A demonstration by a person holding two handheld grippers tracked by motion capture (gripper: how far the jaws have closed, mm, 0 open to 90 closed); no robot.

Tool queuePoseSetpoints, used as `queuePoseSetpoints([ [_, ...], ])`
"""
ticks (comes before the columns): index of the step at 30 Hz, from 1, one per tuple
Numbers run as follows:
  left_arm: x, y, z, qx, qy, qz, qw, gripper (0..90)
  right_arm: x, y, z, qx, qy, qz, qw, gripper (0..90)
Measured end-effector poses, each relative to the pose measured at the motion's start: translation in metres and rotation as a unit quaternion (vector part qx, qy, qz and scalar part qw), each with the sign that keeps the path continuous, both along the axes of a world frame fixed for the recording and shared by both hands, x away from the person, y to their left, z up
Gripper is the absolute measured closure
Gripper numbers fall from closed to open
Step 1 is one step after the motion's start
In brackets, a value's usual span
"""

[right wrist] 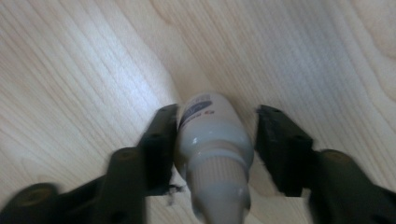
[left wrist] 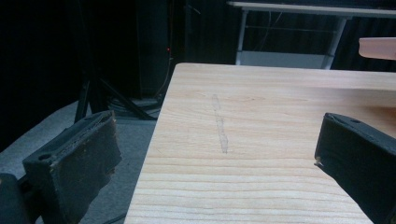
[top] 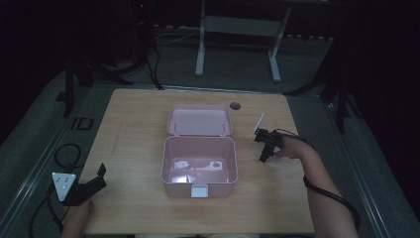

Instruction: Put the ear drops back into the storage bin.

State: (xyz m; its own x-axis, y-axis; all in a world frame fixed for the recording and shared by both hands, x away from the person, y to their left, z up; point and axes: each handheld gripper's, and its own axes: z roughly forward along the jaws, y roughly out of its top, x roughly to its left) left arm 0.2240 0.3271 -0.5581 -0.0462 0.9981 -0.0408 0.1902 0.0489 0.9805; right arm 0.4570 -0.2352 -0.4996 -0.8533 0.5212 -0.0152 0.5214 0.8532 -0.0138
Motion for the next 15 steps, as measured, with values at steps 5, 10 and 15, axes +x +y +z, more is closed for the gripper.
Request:
queuePoseSetpoints([
  [5,0.000,0.000,0.000,-0.001,0.001,0.000,1.0000,0.3,-0.002,0.002,0.000,-0.004,0.011,0.011,0.9999,59.1],
  [10,0.000,0.000,0.000,0.000,0.001,-0.001,1.0000,0.3,-0.009,0.005,0.003,-0.009,0.020,0.039,0.9990,59.4],
  [15,0.000,0.000,0.000,0.001,0.002,-0.001,1.0000,0.3,-0.015,0.007,0.011,-0.004,0.018,0.076,0.9969,59.4],
])
